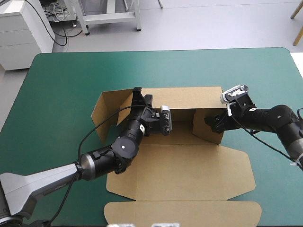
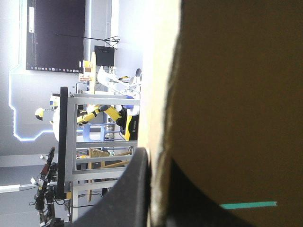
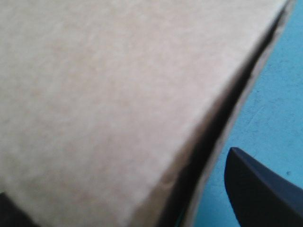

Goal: Fold the box

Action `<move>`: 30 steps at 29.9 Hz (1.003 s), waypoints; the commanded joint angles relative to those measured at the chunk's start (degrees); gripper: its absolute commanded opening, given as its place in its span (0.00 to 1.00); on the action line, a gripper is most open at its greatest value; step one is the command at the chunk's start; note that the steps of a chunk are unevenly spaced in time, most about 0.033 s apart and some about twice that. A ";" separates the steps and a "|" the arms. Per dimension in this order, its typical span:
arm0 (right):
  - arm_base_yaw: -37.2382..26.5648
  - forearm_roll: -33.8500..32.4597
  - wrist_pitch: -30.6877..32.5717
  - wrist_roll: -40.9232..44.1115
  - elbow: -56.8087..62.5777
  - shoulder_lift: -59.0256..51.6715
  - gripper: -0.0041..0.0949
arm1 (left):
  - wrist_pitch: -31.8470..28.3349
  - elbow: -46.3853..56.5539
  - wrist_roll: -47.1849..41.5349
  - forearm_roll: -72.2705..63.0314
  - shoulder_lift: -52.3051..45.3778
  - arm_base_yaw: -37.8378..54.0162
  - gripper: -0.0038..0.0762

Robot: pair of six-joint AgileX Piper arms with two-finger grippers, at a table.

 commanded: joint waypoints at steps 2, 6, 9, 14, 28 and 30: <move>0.04 1.32 -1.34 1.54 -1.39 -1.37 0.78 | -5.55 -0.92 -1.36 -1.23 -0.94 -0.74 0.04; 0.04 1.32 0.56 1.54 -1.39 -1.37 0.78 | -5.67 -0.92 -1.36 -1.23 -0.94 -0.74 0.04; 0.04 1.24 1.88 1.58 -1.39 -1.37 0.78 | -5.67 -0.92 -1.36 -1.00 -0.94 -0.74 0.04; 0.04 -1.89 3.07 5.47 -1.39 -1.37 0.54 | -5.67 -0.92 -1.36 -1.00 -0.94 -0.74 0.04; 0.17 -1.20 1.62 5.43 -1.39 -1.37 0.04 | -5.76 -0.92 -1.36 -1.00 -0.94 -0.74 0.04; 0.17 -1.20 1.62 5.92 -1.39 -1.37 0.04 | -5.76 -0.92 -1.36 -1.00 -0.94 -0.74 0.04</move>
